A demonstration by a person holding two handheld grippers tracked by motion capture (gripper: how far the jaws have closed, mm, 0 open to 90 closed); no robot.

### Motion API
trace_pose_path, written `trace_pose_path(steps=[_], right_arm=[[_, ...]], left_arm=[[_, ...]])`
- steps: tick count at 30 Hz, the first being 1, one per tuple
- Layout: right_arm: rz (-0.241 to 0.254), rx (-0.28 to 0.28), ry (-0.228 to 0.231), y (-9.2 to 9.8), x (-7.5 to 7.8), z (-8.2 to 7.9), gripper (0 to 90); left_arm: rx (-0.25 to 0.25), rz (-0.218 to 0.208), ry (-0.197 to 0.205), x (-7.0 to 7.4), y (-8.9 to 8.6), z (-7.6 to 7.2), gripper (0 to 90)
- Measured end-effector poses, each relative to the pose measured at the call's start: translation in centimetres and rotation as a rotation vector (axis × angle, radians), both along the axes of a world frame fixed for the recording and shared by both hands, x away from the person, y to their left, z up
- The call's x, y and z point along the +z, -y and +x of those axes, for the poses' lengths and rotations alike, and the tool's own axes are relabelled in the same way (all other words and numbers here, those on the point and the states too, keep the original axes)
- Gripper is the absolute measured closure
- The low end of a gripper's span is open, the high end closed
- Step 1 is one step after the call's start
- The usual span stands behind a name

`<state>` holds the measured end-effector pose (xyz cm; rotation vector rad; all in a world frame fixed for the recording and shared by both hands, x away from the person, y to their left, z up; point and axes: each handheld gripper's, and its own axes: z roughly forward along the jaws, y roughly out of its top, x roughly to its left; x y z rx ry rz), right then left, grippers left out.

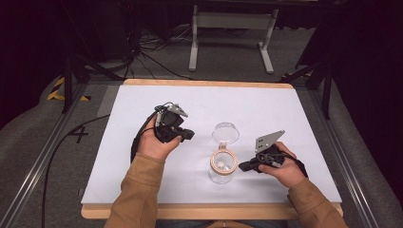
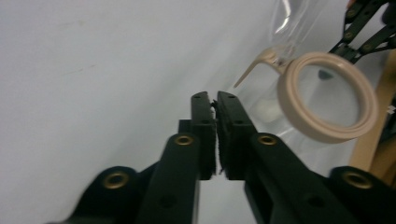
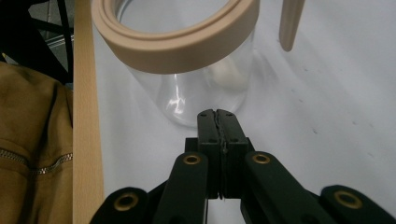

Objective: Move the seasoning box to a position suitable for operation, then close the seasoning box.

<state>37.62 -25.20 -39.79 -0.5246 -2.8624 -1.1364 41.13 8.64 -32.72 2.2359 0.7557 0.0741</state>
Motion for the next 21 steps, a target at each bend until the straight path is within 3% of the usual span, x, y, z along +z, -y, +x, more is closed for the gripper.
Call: trace_pose_path(steps=[5,10,16,21], right_arm=[[0.02,-0.027,0.021,0.7,1.4,-0.5,90.0],[0.048,-0.039,0.046,0.9,2.5,-0.8,90.0],[0.126,-0.062,0.067,0.3,3.7,-2.0,90.0],[0.18,-0.076,0.078,-0.3,4.1,-2.5,90.0]], left_arm=[[-0.014,-0.015,0.009,-0.3,0.7,0.2,89.9],[-0.014,-0.057,0.021,-0.8,1.1,0.7,89.8],[-0.004,-0.132,0.047,-1.6,2.3,1.1,89.8],[-0.018,-0.156,0.065,-1.8,3.0,1.2,89.8]])
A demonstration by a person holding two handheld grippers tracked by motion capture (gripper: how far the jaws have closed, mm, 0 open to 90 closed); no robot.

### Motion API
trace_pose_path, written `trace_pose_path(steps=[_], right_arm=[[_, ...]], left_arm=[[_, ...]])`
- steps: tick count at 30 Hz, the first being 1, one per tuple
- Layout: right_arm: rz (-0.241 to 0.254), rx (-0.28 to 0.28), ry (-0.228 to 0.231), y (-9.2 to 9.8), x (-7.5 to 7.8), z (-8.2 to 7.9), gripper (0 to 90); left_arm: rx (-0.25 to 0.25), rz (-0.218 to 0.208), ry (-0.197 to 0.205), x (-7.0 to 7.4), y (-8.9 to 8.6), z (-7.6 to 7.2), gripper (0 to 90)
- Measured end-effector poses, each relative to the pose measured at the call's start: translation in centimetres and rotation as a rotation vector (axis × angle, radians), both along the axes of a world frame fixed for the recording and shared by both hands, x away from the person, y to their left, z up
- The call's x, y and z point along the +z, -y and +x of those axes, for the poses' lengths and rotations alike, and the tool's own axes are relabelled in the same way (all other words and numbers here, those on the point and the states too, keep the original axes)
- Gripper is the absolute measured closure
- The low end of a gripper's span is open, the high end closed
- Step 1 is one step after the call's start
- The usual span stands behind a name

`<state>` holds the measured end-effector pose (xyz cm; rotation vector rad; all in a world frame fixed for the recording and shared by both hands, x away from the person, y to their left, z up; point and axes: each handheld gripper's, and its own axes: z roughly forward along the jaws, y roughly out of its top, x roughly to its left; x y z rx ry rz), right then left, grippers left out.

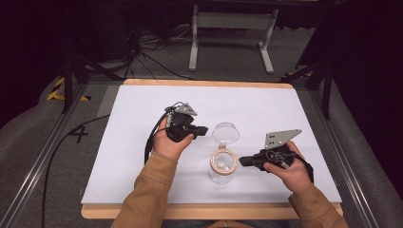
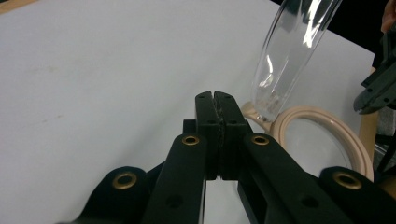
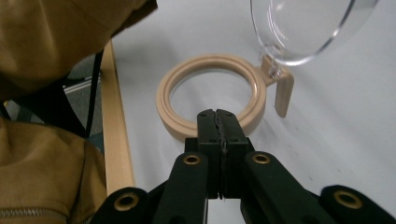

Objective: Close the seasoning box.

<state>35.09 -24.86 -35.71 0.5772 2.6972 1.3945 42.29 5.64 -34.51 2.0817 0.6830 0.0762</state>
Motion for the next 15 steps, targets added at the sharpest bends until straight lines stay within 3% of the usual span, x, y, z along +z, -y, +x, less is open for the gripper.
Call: trace_pose_path(steps=[2,15], right_arm=[[0.016,-0.009,0.01,-0.22,0.08,-0.15,90.0],[0.056,-0.07,0.044,-1.07,-0.41,0.0,90.0]], left_arm=[[-0.008,-0.022,0.007,-0.17,0.32,0.04,89.8],[-0.033,-0.018,0.002,-0.57,0.93,-0.01,88.0]])
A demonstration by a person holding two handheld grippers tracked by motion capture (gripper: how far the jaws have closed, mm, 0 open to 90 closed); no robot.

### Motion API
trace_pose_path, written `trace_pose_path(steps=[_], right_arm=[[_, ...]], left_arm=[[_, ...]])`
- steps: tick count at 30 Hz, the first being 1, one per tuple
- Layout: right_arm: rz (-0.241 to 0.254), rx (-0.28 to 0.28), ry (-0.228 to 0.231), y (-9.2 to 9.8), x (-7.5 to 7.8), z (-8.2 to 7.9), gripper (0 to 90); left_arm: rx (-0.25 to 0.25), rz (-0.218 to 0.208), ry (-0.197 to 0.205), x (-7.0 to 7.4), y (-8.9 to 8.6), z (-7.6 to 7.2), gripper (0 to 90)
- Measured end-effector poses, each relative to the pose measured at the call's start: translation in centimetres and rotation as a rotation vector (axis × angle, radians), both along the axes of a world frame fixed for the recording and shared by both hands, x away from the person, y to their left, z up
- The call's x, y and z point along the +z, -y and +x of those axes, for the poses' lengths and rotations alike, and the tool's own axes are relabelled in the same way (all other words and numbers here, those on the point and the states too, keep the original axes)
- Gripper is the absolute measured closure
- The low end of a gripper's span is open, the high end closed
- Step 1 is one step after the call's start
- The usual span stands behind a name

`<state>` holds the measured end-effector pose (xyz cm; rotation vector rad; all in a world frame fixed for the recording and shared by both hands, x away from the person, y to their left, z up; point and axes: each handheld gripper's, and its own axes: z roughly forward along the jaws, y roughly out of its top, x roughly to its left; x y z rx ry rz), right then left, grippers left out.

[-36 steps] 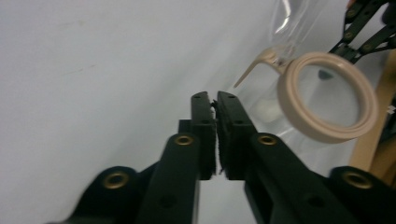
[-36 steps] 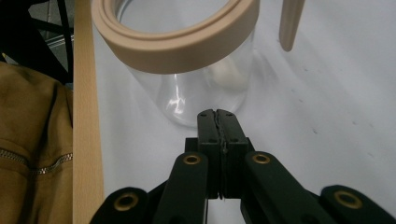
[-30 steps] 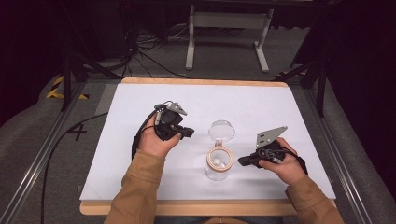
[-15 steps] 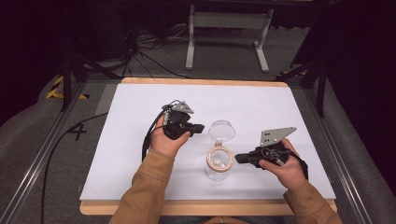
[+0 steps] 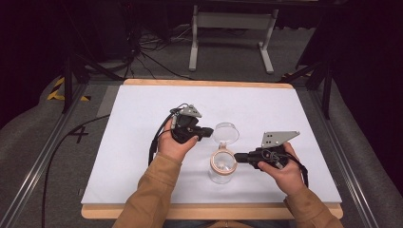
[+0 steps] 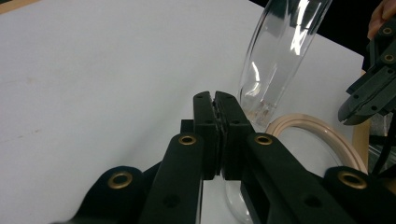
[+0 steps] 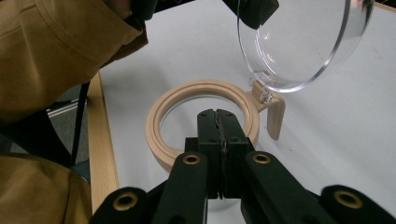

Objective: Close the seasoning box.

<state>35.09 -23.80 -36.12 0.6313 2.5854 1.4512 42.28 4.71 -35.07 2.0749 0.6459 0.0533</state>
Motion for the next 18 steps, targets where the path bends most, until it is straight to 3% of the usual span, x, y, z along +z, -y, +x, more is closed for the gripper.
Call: trace_pose_path(steps=[7,10,13,18], right_arm=[[0.03,-0.011,0.007,-0.12,0.11,-0.01,90.0],[0.035,-0.014,0.0,-0.14,0.2,-0.05,90.0],[0.038,-0.01,0.004,-0.17,0.25,-0.03,90.0],[0.036,-0.002,0.002,-0.36,0.35,-0.13,90.0]], left_arm=[[-0.018,0.007,0.006,0.1,0.12,-0.16,88.5],[-0.035,0.028,0.001,0.21,0.11,-0.31,88.4],[-0.042,0.024,0.006,0.23,0.06,-0.44,88.1],[-0.083,0.004,-0.02,0.49,-0.27,-0.79,87.8]])
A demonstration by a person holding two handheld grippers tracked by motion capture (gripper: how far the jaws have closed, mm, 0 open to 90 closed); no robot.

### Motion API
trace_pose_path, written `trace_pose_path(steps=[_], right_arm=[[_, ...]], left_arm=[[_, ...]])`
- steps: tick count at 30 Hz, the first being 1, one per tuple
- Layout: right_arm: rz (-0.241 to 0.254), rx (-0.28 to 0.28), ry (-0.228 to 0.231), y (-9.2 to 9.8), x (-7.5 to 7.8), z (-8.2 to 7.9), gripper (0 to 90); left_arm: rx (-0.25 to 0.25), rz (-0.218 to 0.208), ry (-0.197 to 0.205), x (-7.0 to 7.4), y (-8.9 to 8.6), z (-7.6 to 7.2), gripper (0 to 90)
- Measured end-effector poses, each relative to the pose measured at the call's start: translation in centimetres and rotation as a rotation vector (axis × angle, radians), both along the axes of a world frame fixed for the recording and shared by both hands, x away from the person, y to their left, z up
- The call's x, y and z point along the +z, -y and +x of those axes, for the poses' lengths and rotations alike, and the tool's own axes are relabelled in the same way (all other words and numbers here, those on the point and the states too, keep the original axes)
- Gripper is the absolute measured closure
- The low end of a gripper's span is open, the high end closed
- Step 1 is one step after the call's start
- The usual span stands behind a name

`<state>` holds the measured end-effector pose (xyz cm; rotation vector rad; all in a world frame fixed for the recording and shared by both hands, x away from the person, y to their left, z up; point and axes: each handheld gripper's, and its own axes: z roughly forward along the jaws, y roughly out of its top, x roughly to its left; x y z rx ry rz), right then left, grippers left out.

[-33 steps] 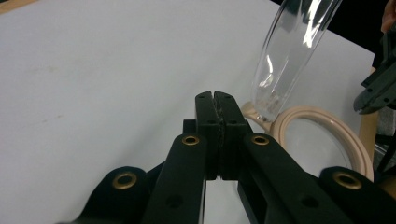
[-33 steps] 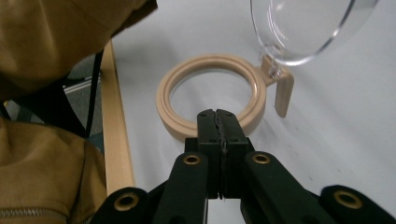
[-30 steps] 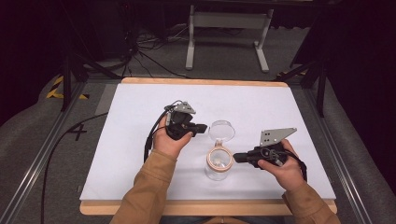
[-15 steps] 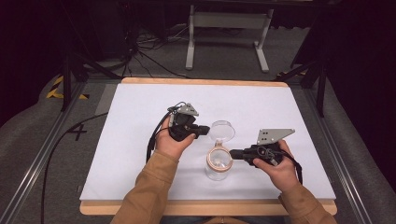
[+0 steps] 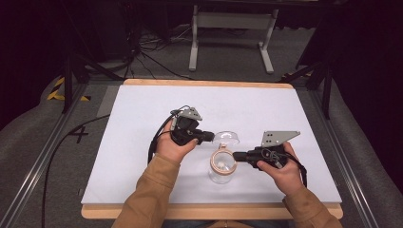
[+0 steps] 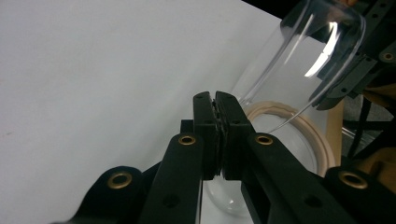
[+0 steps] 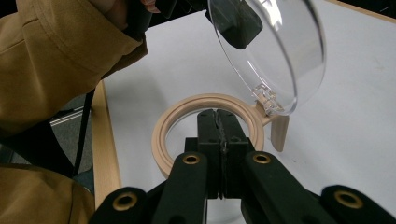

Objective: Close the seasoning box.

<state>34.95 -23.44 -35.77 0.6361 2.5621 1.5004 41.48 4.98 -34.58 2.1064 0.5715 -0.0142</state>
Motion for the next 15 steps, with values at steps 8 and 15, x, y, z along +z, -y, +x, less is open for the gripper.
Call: trace_pose_path(steps=[8,15], right_arm=[[-0.014,0.013,-0.003,-0.1,0.1,-0.1,90.0],[-0.043,0.038,-0.04,-0.4,0.2,-0.4,90.0]], left_arm=[[0.008,-0.007,-0.007,0.2,-0.6,0.0,86.6],[0.01,-0.003,-0.006,0.4,-1.4,0.0,86.0]])
